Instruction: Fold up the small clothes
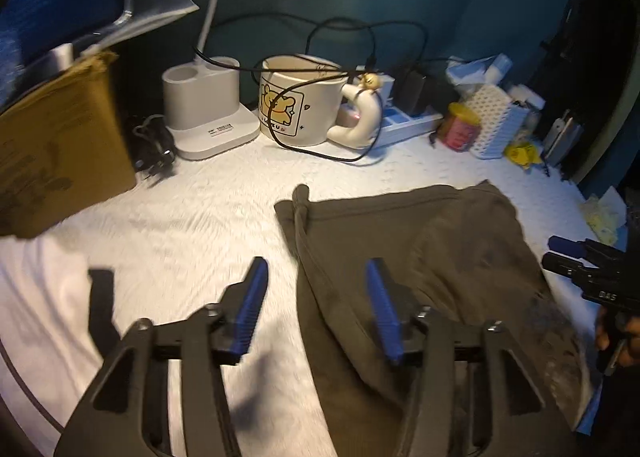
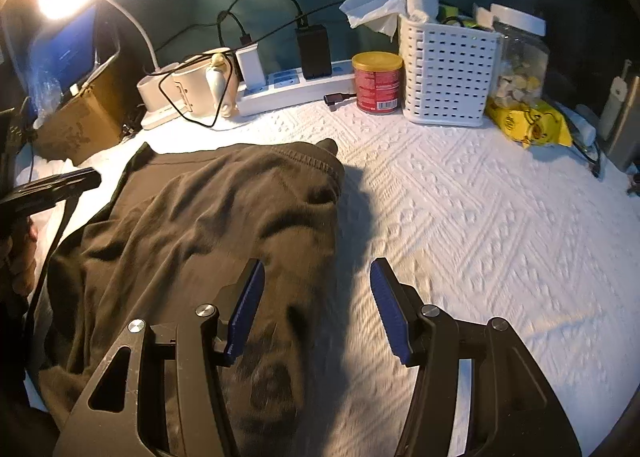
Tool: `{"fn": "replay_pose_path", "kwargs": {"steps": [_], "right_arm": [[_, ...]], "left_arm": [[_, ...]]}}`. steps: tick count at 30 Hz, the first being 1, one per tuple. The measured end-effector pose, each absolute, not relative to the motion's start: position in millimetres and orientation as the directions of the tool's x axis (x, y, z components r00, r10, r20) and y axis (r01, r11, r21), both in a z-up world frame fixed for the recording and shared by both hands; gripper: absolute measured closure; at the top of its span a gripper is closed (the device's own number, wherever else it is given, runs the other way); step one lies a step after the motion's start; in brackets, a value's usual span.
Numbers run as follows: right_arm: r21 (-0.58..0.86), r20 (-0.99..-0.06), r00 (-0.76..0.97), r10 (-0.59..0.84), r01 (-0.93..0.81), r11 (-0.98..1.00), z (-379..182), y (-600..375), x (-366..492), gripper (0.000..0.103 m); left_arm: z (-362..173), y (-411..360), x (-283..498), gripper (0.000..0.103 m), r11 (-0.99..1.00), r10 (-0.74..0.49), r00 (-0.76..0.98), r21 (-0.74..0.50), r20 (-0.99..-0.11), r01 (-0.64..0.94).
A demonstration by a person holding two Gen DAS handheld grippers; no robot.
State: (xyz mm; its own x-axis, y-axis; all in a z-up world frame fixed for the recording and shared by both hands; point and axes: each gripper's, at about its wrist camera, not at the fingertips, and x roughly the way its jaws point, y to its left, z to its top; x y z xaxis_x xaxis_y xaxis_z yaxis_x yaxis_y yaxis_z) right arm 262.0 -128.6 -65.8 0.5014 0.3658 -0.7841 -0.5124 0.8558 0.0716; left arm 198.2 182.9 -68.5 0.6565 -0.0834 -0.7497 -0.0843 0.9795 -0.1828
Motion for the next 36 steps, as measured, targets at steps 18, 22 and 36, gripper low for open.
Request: {"fn": "replay_pose_path", "kwargs": {"steps": [18, 22, 36], "right_arm": [[0.066, -0.758, 0.536, 0.371, -0.503, 0.862, -55, -153, 182, 0.045], [0.066, -0.753, 0.544, 0.371, -0.498, 0.865, -54, -159, 168, 0.045], [0.078, -0.763, 0.537, 0.359, -0.475, 0.876, -64, -179, 138, 0.045]], "left_arm": [[-78, 124, 99, 0.05, 0.968, -0.217, 0.624, -0.248, -0.75, 0.039], [-87, 112, 86, 0.05, 0.958, -0.263, 0.591, -0.281, -0.762, 0.064], [-76, 103, 48, 0.101, 0.948, -0.272, 0.644, -0.315, -0.715, 0.05]]}}
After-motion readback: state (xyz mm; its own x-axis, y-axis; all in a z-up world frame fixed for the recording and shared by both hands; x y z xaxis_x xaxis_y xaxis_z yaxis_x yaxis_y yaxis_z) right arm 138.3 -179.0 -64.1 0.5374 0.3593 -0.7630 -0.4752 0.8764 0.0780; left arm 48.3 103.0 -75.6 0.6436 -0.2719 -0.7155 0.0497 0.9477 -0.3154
